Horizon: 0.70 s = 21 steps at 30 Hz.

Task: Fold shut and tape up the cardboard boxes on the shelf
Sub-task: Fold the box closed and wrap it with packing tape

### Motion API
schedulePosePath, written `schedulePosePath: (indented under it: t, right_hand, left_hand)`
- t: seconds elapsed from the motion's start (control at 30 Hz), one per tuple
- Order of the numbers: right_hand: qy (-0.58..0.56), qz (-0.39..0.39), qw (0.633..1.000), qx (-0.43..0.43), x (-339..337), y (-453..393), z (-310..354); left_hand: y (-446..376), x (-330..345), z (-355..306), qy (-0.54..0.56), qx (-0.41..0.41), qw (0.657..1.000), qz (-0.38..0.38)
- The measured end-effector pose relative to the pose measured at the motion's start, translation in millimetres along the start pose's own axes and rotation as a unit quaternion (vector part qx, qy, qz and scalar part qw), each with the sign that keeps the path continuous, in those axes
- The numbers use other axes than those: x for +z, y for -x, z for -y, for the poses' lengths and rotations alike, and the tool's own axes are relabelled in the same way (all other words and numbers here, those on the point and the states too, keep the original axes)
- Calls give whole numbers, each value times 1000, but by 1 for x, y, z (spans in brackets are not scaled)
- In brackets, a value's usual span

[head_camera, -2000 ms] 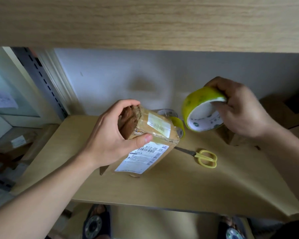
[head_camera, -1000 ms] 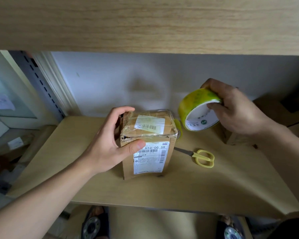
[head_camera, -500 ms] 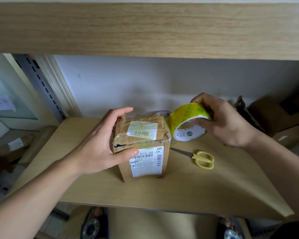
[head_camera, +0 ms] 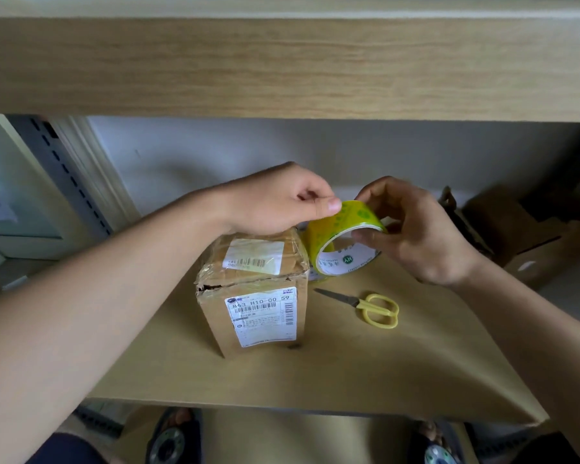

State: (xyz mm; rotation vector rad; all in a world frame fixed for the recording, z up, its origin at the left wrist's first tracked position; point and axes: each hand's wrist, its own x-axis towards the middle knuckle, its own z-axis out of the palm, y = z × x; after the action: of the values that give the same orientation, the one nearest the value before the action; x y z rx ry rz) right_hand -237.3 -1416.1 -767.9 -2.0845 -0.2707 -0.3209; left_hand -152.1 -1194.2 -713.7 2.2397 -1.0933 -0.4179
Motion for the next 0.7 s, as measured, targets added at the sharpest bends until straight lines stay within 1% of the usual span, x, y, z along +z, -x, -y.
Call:
schedulePosePath:
  t: [0.1, 0.17, 0.23, 0.33, 0.43, 0.47, 0.57, 0.63, 0.7]
  right_hand:
    - [-4, -14, 1000, 0, 0, -3, 0]
    - [-7, -19, 1000, 2, -1, -5, -2]
    - [-13, -19, 1000, 6, -1, -5, -2]
    - [-30, -7, 999, 20, -3, -3, -2]
    - [-56, 50, 995, 69, -8, 2, -11]
    - [-36, 70, 993, 89, -9, 4, -18]
    - [114, 113, 976, 149, -5, 13, -42]
    - [184, 148, 958, 163, 4, 20, -57]
    - [218, 184, 944, 165, 13, 26, -68]
  left_hand:
    - [-7, -5, 6, 61, -21, 994, 85]
    - [-10, -4, 11, 112, -24, 987, 114]
    - [-12, -3, 16, 161, -12, 979, 120]
    - [-16, -1, 20, 191, 5, 974, 121]
    - [-17, 1, 21, 217, 1, 969, 122]
    - [-17, 2, 22, 229, -3, 966, 118]
    - [-16, 5, 25, 283, -11, 954, 93]
    - [-15, 7, 27, 306, -10, 949, 75]
    - [-14, 9, 26, 313, -17, 948, 58]
